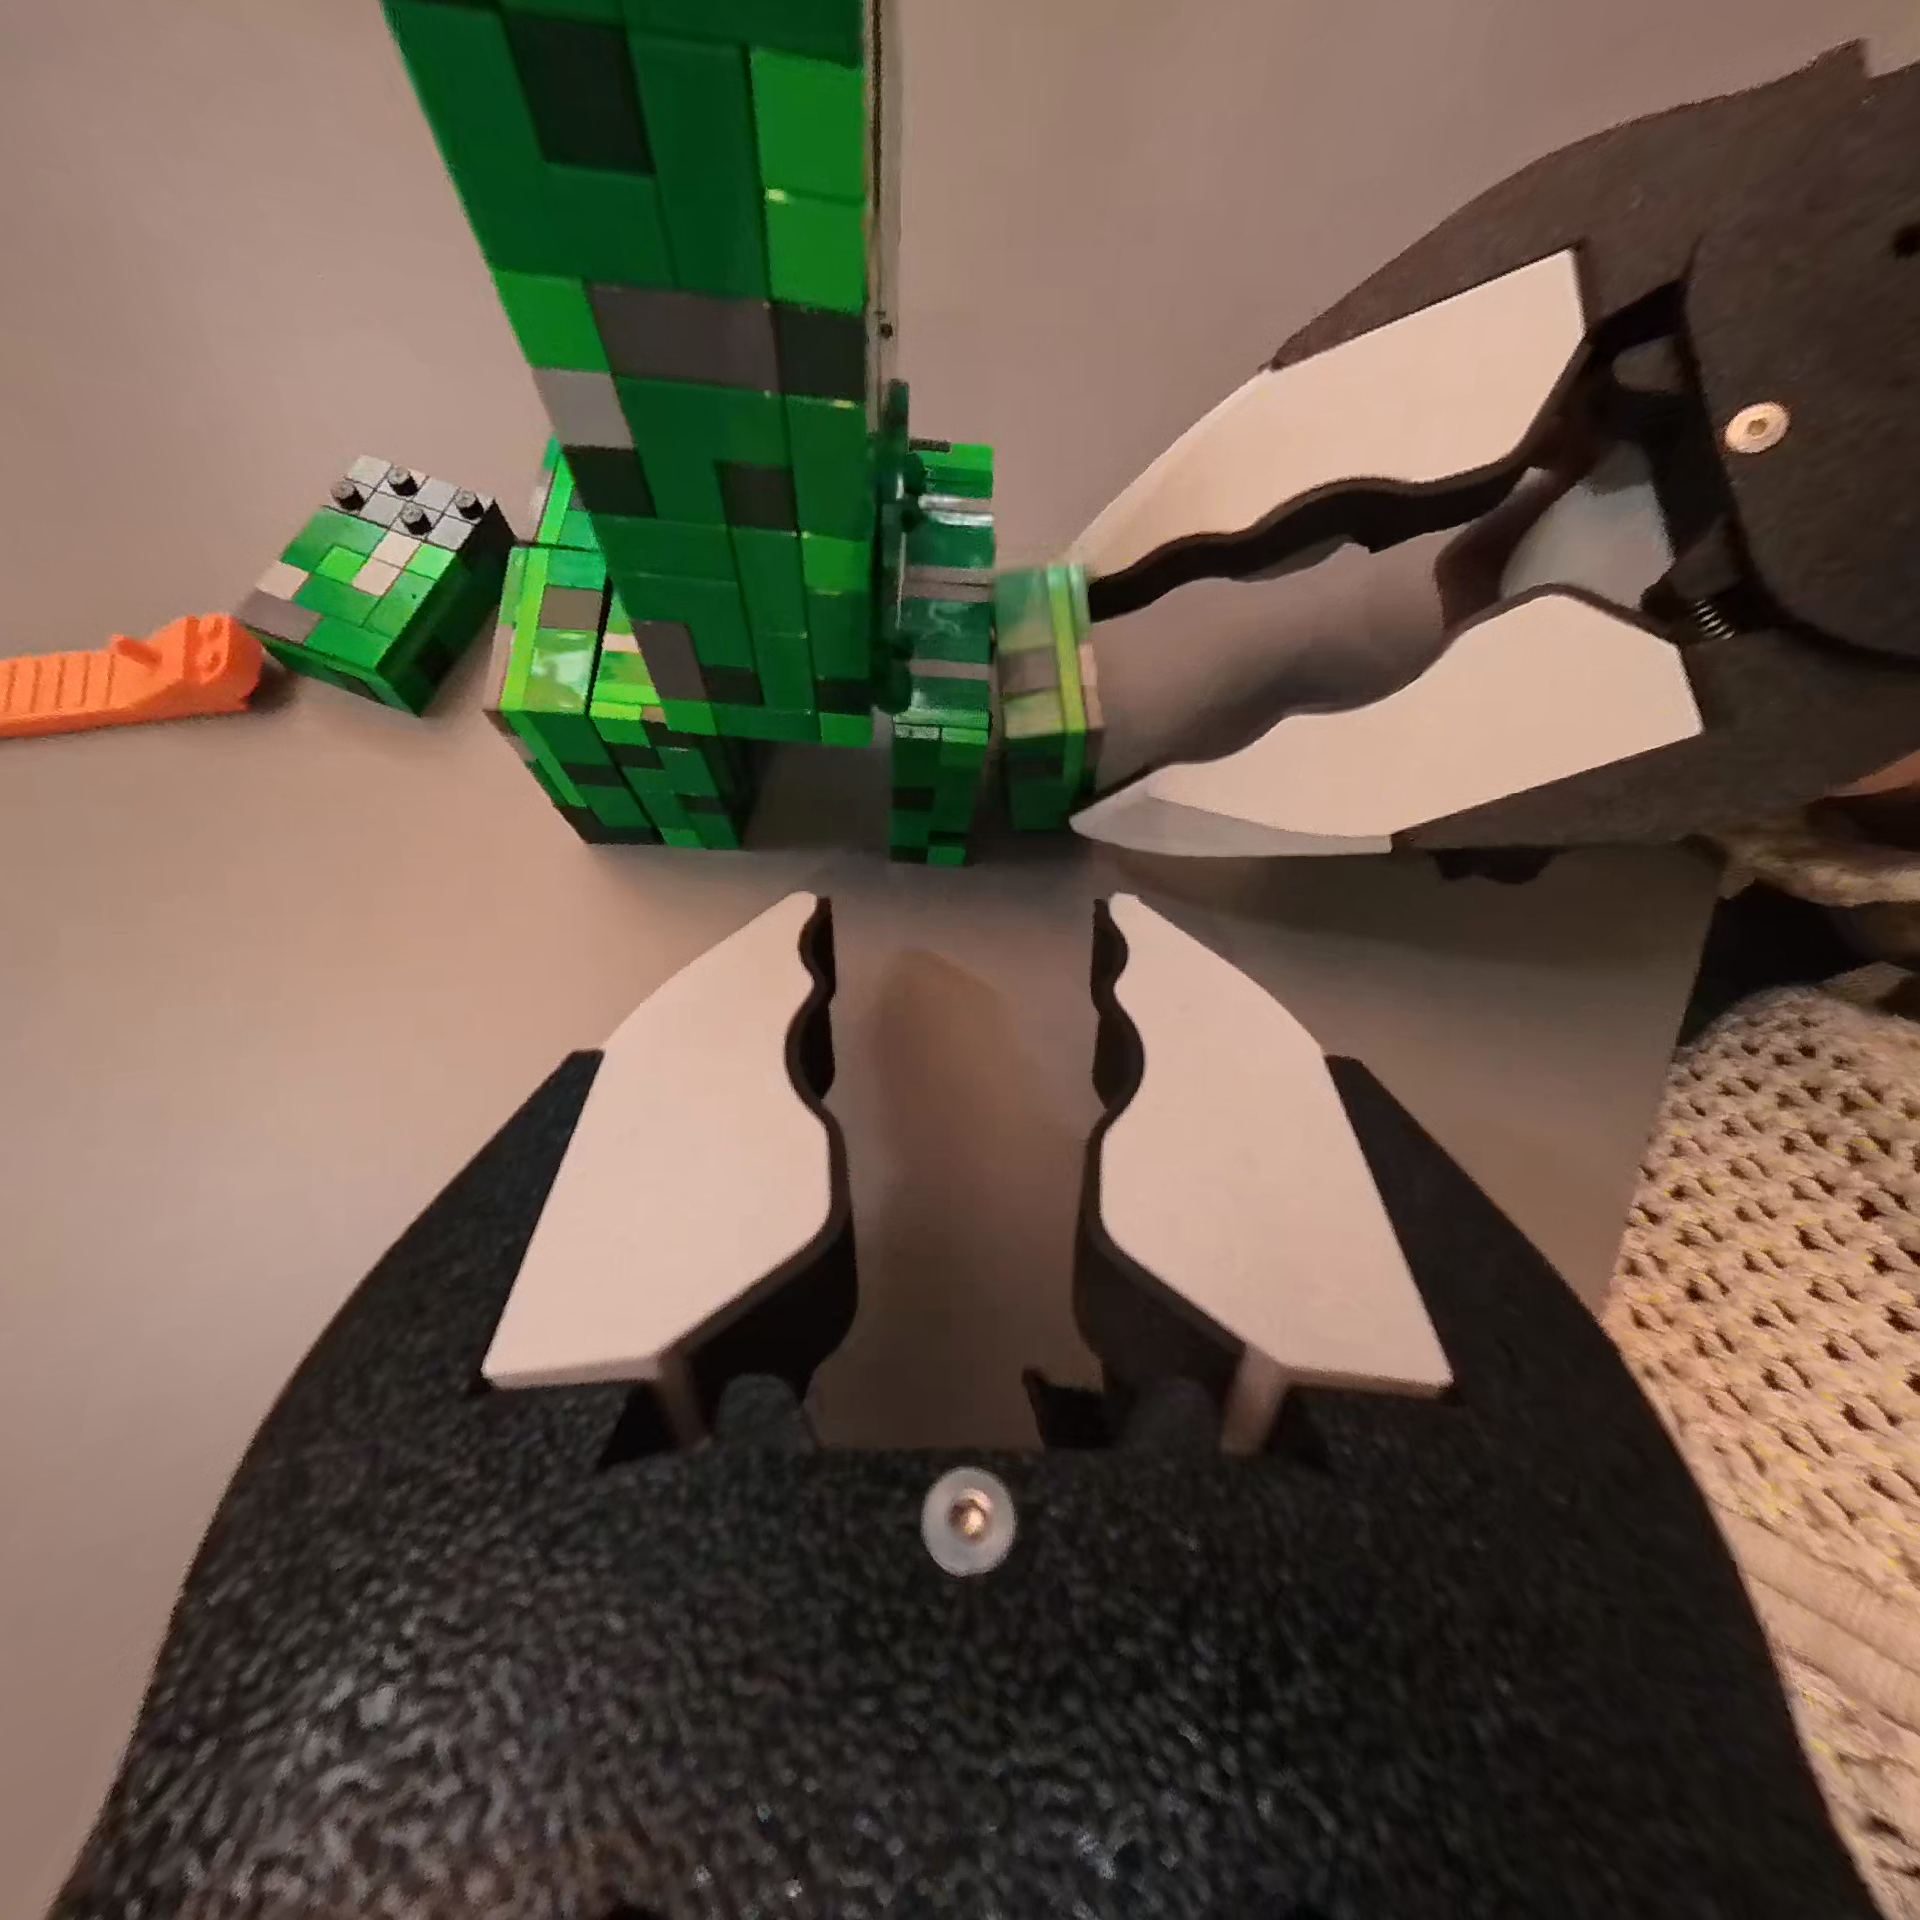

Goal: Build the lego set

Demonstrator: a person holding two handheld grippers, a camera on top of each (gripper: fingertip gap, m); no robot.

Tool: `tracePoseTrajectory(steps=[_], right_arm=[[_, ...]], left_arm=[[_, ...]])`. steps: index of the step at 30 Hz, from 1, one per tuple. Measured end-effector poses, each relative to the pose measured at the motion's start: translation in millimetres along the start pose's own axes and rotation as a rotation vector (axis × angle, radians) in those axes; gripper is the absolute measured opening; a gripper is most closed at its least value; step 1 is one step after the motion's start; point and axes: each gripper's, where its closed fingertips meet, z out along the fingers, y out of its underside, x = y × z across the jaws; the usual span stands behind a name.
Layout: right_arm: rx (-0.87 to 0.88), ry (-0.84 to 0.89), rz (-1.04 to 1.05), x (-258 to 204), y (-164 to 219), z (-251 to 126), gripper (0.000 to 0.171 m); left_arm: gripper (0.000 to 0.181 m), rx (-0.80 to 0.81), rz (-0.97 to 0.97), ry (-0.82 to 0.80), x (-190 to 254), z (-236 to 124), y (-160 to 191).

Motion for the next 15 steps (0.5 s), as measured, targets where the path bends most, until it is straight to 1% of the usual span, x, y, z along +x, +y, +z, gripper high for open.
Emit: tracePoseTrajectory(steps=[4,8,13,15], right_arm=[[-0.021,-0.023,0.038,0.8,2.8,1.5,0.037],[-0.035,-0.029,0.051,-0.2,5.1,0.4,0.041],[-0.049,-0.058,0.097,-3.2,7.8,-1.6,0.036],[-0.053,-0.072,0.123,-4.9,7.7,-1.3,0.036]], left_arm=[[0.046,-0.008,0.022,-0.006,1.7,3.3,0.4],[0.046,-0.009,0.024,-0.008,1.3,3.9,1.7],[0.045,-0.005,0.037,-0.025,-1.8,2.4,1.7],[0.043,0.016,0.045,-0.03,-1.8,1.3,-1.7]])
